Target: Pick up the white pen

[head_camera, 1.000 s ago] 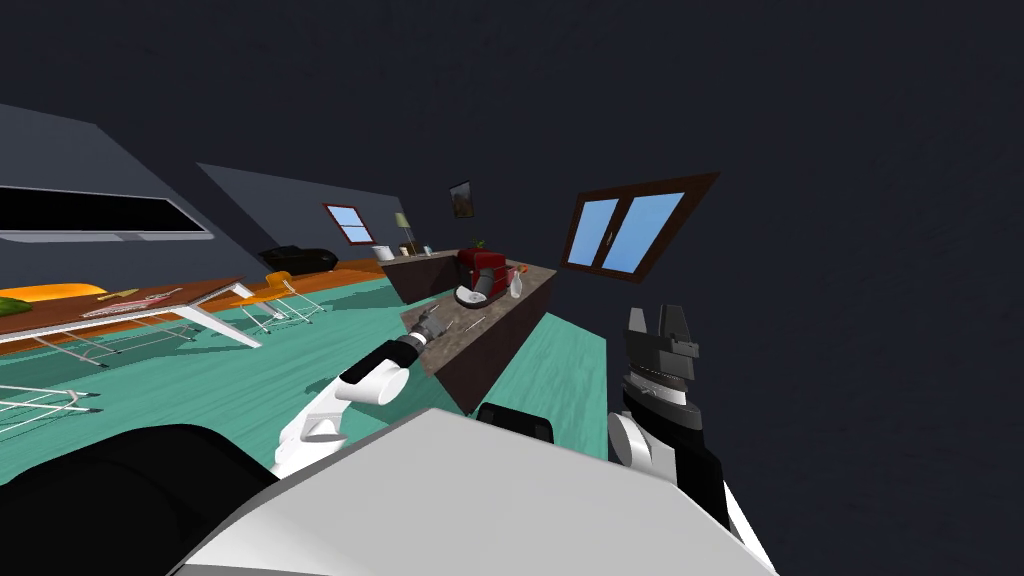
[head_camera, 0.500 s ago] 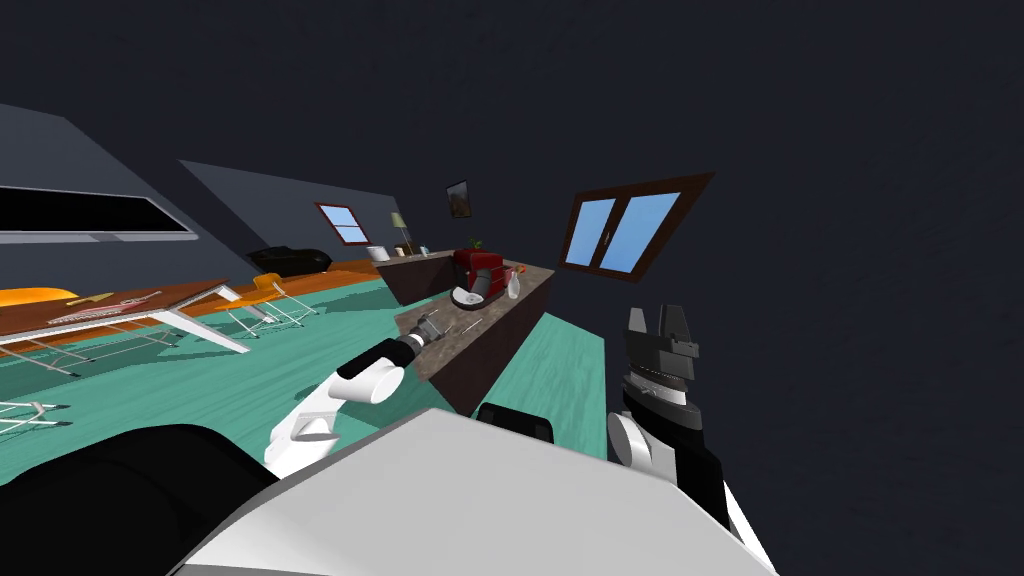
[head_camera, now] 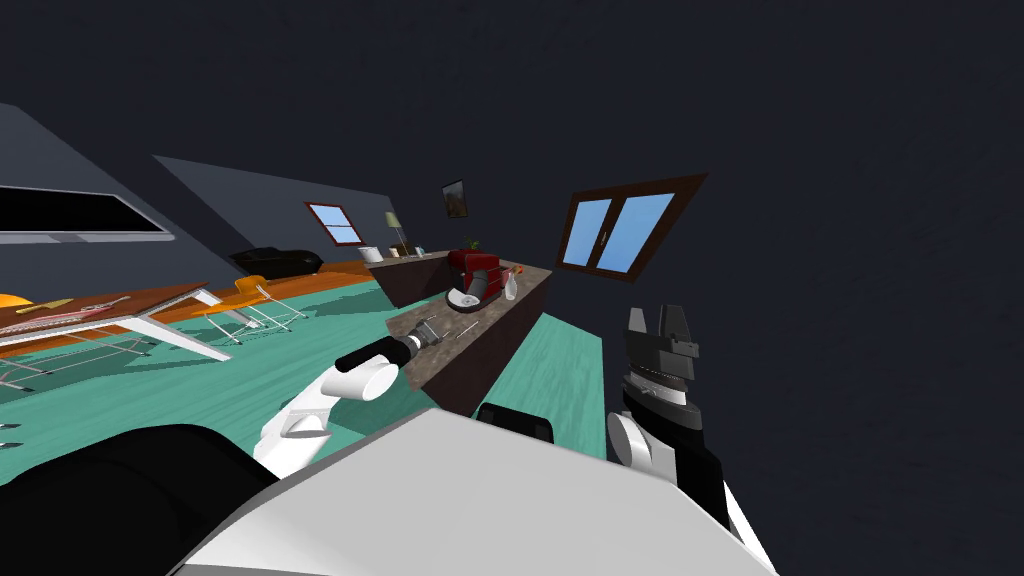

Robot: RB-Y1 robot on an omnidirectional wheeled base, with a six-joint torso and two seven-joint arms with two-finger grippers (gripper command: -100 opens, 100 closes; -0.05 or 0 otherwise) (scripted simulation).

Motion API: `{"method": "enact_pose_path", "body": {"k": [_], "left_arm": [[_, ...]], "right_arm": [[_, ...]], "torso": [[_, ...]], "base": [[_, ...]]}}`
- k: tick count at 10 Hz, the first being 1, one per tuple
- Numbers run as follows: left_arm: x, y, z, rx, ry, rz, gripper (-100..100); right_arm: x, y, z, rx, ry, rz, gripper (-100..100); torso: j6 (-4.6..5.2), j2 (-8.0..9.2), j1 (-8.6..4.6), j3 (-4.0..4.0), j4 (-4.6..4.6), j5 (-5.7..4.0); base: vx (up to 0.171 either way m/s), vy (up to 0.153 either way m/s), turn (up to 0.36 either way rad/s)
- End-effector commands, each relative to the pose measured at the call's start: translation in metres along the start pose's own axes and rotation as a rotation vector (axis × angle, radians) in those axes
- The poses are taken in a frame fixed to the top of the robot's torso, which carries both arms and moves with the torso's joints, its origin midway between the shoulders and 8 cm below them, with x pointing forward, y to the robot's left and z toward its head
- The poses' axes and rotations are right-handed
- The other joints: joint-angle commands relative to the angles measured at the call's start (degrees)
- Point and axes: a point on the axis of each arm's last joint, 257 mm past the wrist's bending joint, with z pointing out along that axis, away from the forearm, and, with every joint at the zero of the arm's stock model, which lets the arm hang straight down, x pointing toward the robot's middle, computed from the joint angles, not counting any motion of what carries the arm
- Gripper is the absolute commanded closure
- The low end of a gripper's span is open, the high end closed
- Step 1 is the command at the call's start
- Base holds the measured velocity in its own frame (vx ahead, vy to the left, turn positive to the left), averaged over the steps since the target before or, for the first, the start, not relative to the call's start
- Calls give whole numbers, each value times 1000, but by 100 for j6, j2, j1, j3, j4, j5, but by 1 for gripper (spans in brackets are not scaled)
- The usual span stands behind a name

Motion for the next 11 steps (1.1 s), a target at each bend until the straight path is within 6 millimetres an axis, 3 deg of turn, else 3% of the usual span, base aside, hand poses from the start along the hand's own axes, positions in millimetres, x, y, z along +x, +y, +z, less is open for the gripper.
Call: {"method": "enact_pose_path", "body": {"k": [1, 11], "left_arm": [[-9, 9, -1, -39, -33, -25, -100], [-59, 47, -19, -246, -226, -219, -100]], "right_arm": [[0, 0, 0, 0, 0, 0, 0], [0, 0, 0, 0, 0, 0, 0]], "torso": [[0, 0, 0, 0, 0, 0], [-1, 1, 4, 0, 0, 1]], "base": [[42, -5, -34], [44, 1, -42]]}}
